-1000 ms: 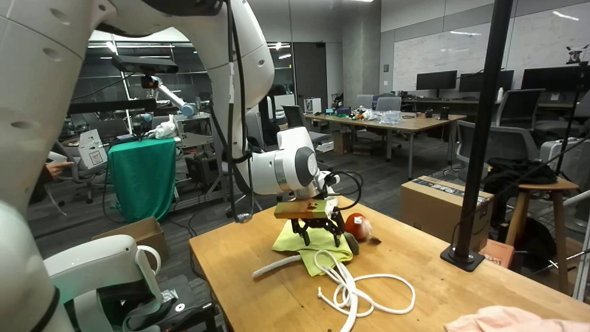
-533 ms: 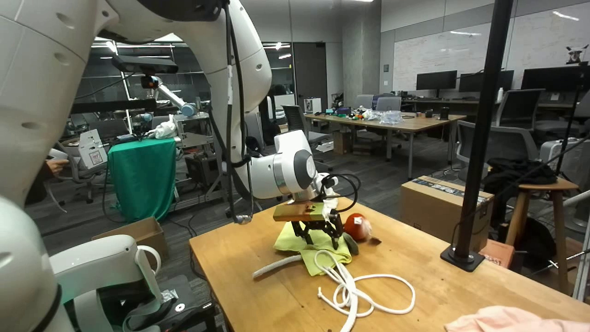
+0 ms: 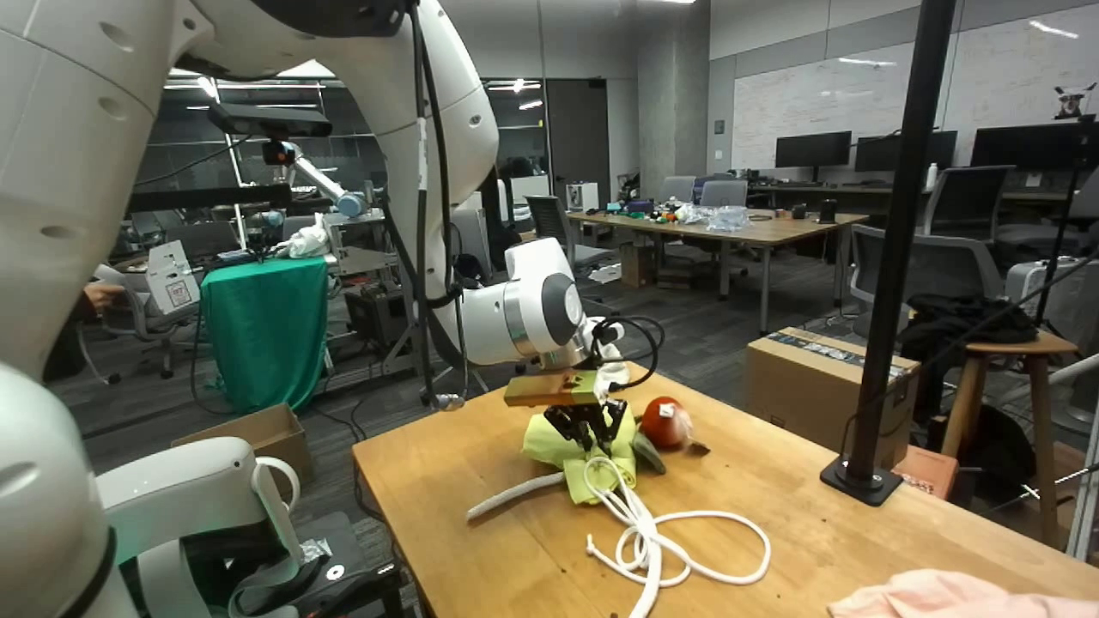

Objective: Separate the objects on the heap

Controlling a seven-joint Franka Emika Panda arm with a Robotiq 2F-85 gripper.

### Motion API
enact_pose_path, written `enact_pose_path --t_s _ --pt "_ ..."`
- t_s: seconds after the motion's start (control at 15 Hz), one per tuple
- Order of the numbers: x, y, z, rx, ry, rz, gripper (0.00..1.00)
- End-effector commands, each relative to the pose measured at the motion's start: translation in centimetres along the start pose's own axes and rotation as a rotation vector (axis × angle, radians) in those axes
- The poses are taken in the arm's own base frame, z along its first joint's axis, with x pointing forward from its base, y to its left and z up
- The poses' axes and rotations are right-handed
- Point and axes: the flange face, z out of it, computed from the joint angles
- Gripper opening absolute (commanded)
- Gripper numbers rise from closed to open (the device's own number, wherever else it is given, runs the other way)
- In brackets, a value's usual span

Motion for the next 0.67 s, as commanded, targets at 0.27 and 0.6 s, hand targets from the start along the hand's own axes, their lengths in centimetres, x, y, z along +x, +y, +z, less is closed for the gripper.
enact_pose_path --t_s 0.27,0.6 --pt "-0.1 0.3 -4.1 -0.007 -0.089 -0.017 0.05" --pt "0.9 -0.3 -8.4 0.001 -0.102 -0.036 0.05"
